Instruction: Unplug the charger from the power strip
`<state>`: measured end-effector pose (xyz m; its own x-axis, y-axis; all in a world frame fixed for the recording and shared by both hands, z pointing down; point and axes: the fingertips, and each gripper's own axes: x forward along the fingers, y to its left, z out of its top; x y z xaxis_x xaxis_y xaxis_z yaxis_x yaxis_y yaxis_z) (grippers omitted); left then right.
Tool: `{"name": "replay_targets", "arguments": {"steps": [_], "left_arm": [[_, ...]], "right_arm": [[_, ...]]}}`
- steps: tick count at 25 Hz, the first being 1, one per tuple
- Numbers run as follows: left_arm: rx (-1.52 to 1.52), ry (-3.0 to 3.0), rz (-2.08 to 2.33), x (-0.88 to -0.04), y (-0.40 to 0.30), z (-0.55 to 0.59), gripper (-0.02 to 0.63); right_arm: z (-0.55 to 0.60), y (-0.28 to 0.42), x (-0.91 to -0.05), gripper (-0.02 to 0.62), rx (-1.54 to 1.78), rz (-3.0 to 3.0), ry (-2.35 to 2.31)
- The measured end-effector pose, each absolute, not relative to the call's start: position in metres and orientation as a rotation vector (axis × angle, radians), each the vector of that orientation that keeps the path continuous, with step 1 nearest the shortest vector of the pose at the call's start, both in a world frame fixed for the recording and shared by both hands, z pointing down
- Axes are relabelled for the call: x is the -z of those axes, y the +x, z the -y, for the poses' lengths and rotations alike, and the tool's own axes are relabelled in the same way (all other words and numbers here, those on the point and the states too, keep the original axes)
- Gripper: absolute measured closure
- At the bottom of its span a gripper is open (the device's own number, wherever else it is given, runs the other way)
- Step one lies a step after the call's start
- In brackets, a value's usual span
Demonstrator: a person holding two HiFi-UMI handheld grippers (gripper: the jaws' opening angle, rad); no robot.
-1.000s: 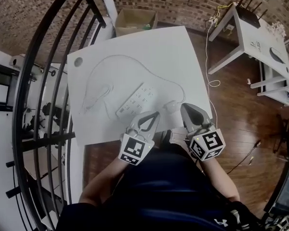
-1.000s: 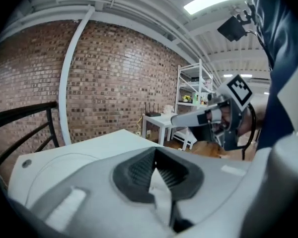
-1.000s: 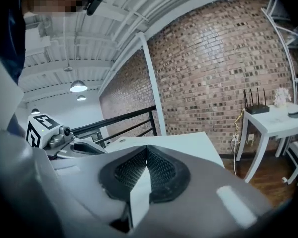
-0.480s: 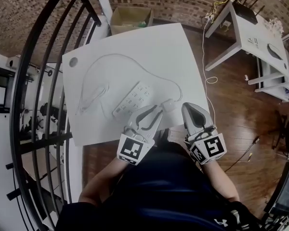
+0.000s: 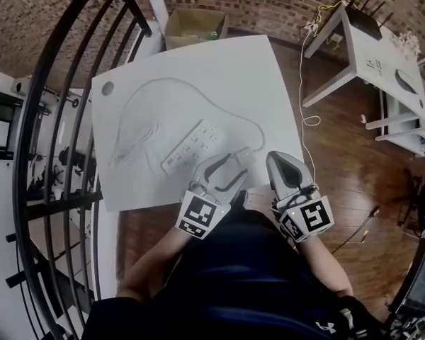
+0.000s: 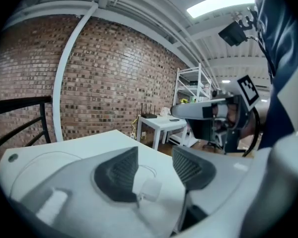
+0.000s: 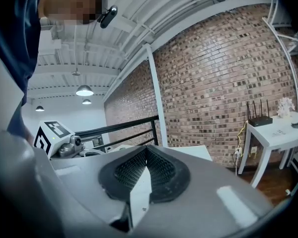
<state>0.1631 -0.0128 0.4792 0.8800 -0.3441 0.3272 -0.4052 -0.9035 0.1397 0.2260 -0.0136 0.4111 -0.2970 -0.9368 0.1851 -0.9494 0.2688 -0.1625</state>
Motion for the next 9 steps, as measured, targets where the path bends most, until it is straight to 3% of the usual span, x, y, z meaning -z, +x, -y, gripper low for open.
{"name": "replay_targets", "arguments": {"steps": [9], "left_arm": [[-0.434, 2.833, 0.620, -0.482, 0.180, 0.012, 0.379]], "right_arm": [[0.011, 0.240, -0.414, 0.584, -0.368, 2.489, 1.773]]}}
